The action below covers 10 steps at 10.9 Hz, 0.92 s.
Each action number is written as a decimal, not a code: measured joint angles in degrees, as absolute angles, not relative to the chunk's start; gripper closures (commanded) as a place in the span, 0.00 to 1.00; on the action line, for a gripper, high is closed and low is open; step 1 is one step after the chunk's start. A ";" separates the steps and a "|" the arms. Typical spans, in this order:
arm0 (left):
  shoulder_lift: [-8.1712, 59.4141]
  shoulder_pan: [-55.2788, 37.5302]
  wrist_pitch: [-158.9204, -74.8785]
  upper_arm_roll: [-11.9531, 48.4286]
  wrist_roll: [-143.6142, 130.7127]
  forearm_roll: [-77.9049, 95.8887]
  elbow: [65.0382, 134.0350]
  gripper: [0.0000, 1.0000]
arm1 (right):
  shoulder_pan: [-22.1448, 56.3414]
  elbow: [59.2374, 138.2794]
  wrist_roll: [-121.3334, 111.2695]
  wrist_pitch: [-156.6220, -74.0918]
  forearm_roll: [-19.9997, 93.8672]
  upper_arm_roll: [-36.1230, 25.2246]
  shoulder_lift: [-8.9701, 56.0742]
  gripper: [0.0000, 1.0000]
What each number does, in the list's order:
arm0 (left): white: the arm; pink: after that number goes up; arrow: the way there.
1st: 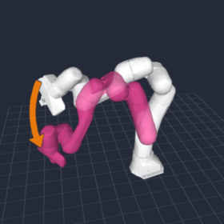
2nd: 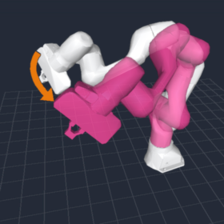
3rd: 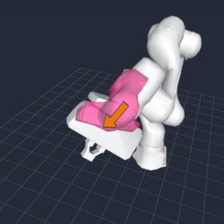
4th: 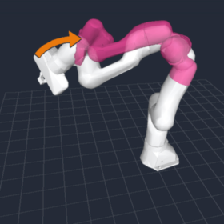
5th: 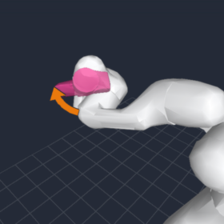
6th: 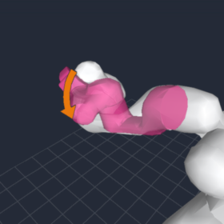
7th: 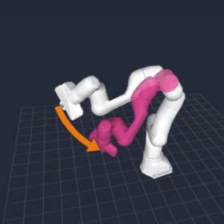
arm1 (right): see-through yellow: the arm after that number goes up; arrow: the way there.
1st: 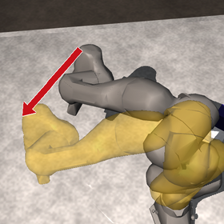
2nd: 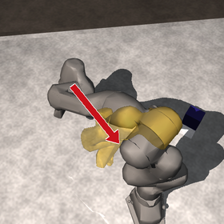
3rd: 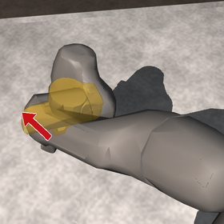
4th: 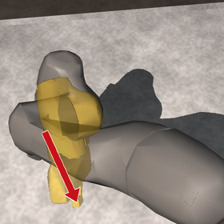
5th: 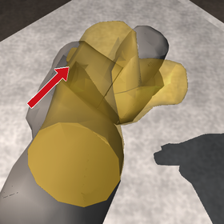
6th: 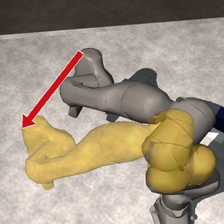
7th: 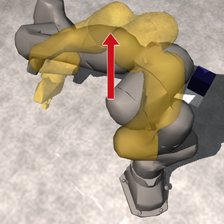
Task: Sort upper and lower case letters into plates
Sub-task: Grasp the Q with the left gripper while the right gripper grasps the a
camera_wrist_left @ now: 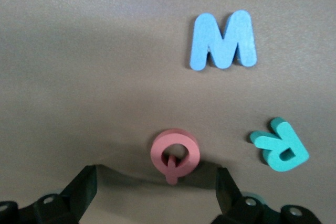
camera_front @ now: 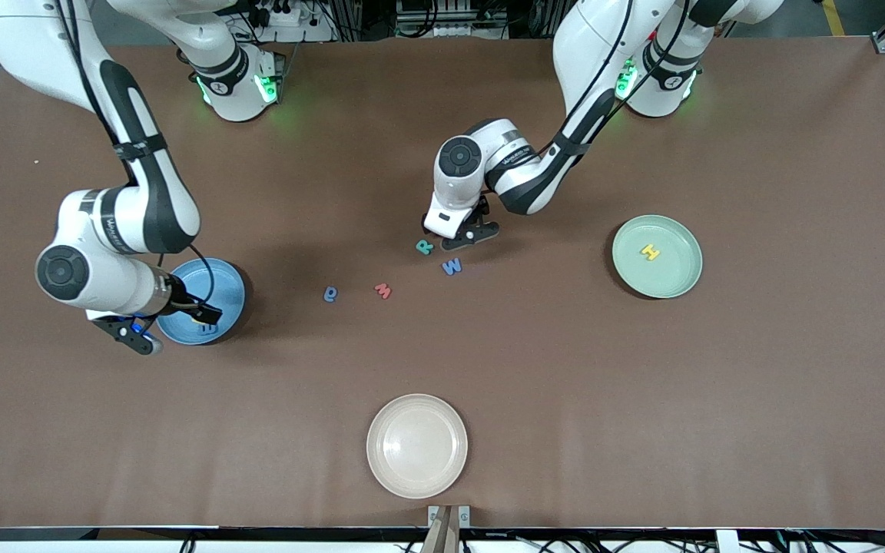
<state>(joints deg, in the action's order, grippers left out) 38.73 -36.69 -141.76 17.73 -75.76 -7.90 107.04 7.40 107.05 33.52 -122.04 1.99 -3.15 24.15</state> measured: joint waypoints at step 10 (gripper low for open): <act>38.57 -36.44 -142.61 17.62 -76.21 -9.27 107.30 0.24 | 17.91 102.02 41.84 -126.04 5.68 -2.67 29.55 0.00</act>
